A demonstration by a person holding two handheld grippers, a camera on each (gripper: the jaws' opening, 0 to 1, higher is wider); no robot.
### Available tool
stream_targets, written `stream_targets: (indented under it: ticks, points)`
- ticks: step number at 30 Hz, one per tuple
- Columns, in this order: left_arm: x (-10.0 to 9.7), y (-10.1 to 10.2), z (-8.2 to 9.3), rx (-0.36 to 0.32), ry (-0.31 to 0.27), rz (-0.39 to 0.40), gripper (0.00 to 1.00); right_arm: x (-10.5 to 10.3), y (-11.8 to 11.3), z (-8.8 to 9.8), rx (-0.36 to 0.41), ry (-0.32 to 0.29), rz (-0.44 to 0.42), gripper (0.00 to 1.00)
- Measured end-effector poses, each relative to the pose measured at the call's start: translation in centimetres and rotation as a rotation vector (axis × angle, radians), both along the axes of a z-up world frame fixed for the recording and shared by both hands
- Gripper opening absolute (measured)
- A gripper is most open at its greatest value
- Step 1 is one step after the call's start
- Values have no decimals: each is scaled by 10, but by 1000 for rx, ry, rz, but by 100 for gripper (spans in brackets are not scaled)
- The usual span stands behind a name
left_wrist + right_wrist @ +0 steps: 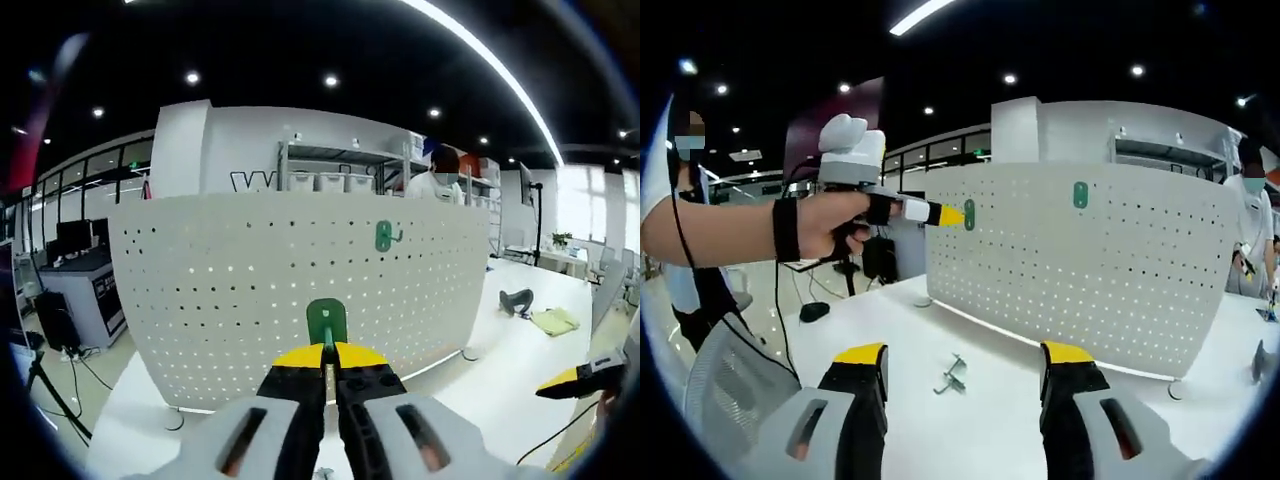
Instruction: Insert the hook assembly into the mounting plate slot until the hook locks in place.
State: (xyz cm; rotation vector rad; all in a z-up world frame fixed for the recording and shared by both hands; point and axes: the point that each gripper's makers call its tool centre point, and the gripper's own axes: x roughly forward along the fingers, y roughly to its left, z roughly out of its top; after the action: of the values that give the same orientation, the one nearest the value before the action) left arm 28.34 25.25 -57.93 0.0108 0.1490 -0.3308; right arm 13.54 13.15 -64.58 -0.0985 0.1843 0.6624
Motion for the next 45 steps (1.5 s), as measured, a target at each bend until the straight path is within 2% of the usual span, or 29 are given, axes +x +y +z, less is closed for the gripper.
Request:
stream_targets:
  ticks: [7, 11, 22, 35, 45]
  points:
    - [14, -3, 7, 6, -5, 14, 2, -1, -6, 3, -4, -10, -19, 64]
    - [21, -5, 9, 21, -7, 17, 2, -2, -11, 4, -10, -17, -36, 72]
    - [37, -6, 25, 53, -48, 41, 2, -8, -12, 6, -6, -22, -29, 72]
    - [58, -14, 23, 95, -42, 51, 2, -12, -16, 4, 3, -15, -43, 73]
    - [79, -18, 31, 107, -49, 63, 2, -13, -21, 2, 19, -8, -57, 73]
